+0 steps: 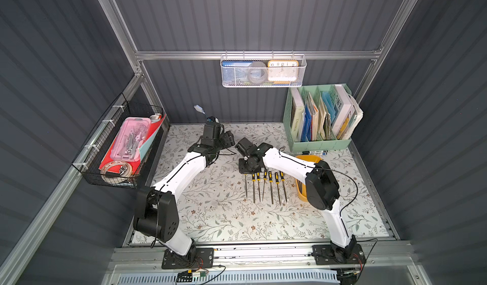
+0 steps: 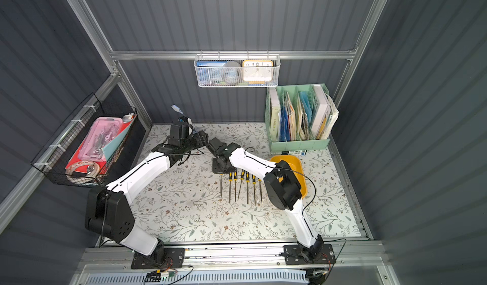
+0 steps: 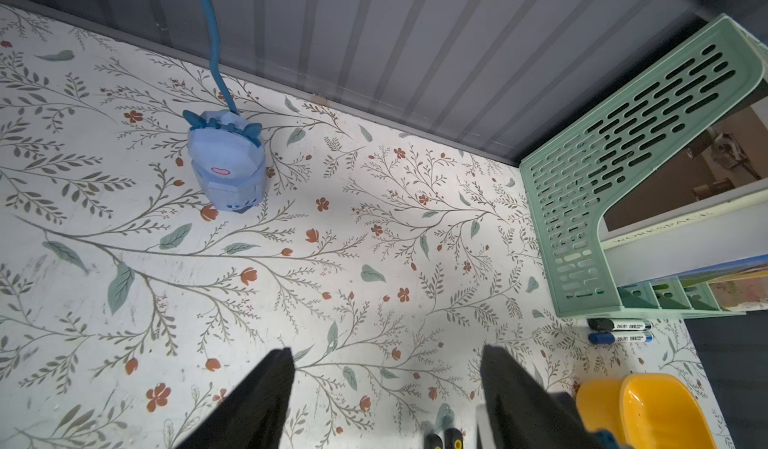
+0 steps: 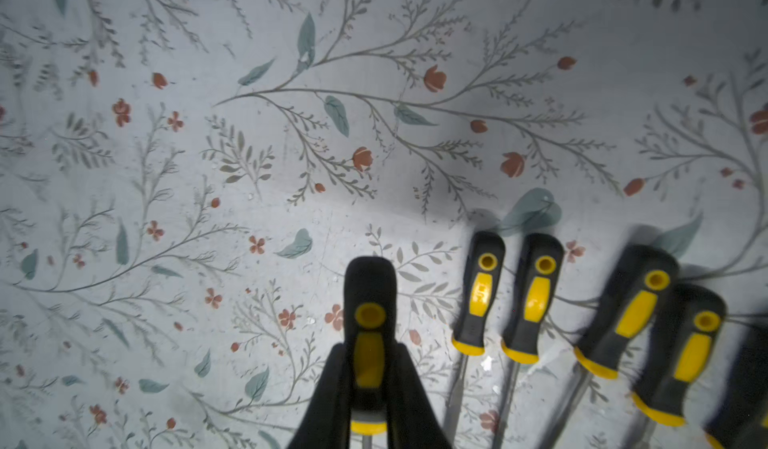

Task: Take the file tool out of the storage box
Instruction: Place the file tool at the center of the board.

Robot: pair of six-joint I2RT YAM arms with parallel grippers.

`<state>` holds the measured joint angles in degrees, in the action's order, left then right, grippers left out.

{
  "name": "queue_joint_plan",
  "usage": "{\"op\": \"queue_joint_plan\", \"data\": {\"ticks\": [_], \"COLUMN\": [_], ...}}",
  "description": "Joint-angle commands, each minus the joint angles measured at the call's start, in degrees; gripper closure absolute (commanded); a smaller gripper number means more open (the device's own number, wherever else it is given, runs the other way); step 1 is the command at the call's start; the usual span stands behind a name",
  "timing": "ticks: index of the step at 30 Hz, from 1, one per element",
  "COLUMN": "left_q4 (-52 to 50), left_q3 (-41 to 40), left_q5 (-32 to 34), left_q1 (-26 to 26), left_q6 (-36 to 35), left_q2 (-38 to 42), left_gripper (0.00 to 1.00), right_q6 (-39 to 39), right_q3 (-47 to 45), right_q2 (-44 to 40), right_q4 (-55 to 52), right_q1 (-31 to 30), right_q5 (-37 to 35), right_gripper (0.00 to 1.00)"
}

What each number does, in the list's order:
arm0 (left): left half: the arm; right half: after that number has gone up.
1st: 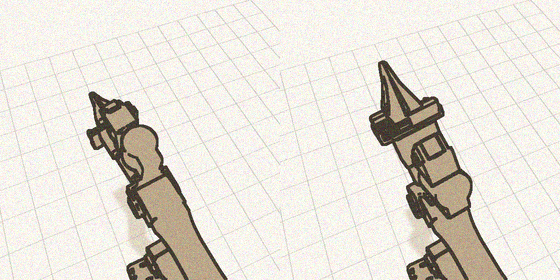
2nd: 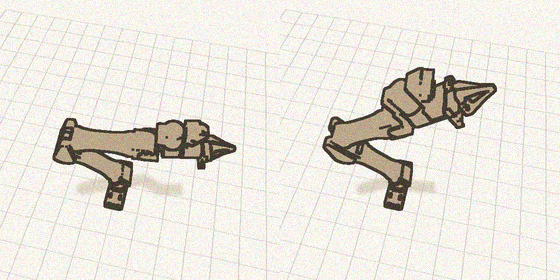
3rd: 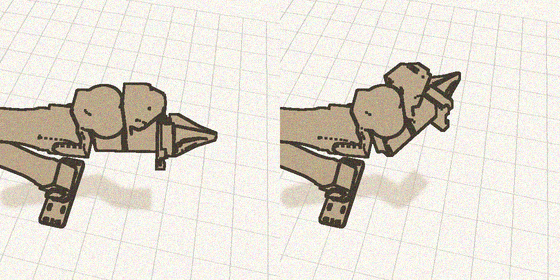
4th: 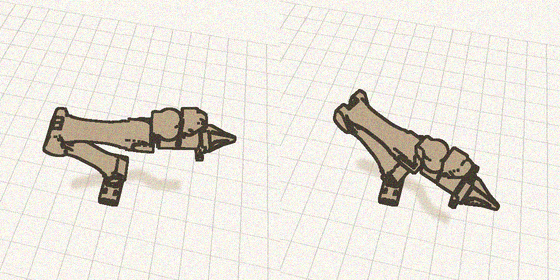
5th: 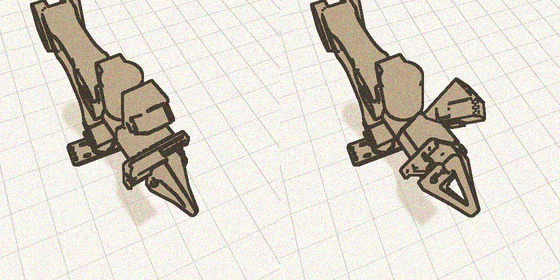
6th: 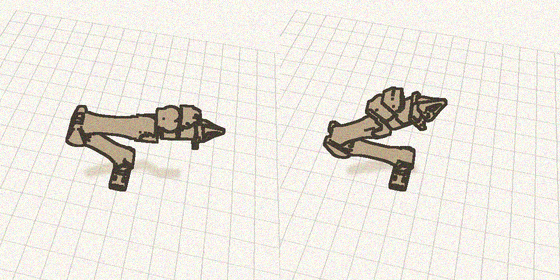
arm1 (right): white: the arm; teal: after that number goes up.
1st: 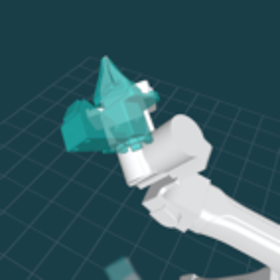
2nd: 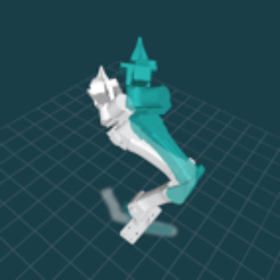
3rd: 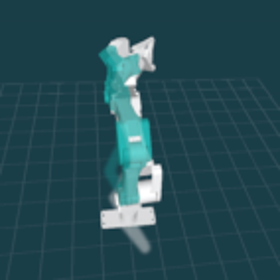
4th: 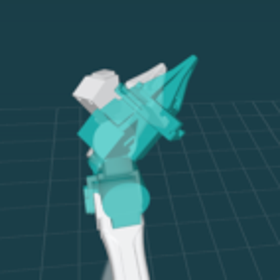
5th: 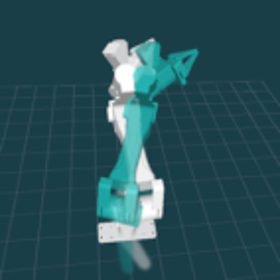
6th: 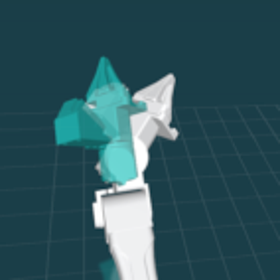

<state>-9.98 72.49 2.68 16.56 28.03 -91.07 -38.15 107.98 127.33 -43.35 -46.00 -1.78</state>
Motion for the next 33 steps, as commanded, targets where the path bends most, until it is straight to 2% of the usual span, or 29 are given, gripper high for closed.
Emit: {"op": "queue_joint_plan", "data": {"ticks": [1,16,21,25,33], "left_q4": [-1.0,-0.6,-0.7,-0.8,-1.2], "left_q3": [-1.8,-2.4,-2.1,-1.9,-0.3], "left_q5": [0.8,0.4,0.4,0.6,0.4], "left_q1": [-0.4,-0.4,-0.5,-0.5,-0.7], "left_q6": [0.7,1.0,0.7,0.3,-0.3], "left_q2": [2.4,2.1,2.0,2.0,1.5], "left_gripper": [0.23,0.23,0.23,0.23,0.23], "right_q6": [-2.7,-3.3,-3.5,-3.3,-2.4], "right_q3": [1.4,1.9,2.0,2.6,5.9], "right_q2": [1.9,6.5,7.1,7.1,5.2], "right_q4": [-2.7,-2.7,-2.5,-2.9,-4.5], "right_q1": [0.4,0.0,0.0,0.0,0.1], "right_q5": [-2.6,-1.5,-1.4,-1.5,-2.2], "right_gripper": [1.0,1.0,0.94,0.84,0.7]}}
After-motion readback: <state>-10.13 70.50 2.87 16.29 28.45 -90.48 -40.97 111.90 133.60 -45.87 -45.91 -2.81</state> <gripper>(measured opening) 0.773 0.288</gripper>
